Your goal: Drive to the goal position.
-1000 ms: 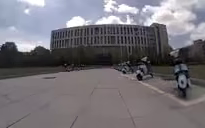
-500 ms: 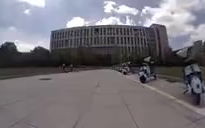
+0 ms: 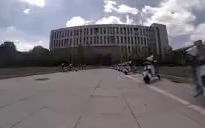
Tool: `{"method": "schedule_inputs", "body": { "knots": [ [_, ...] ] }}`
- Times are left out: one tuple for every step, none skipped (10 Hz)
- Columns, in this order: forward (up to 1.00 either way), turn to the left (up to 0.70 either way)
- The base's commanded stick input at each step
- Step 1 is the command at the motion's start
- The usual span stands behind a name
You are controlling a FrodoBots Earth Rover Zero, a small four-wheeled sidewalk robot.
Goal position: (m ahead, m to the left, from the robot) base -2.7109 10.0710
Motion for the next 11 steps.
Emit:
{"method": "schedule_inputs", "body": {
  "knots": [
    [0.70,0.00],
    [0.70,0.00],
    [0.70,0.00],
    [0.70,0.00],
    [0.70,0.00],
    [0.70,0.00],
    [0.70,0.00],
    [0.70,0.00],
    [0.70,0.00],
    [0.70,0.00],
    [0.70,0.00]
  ]
}}
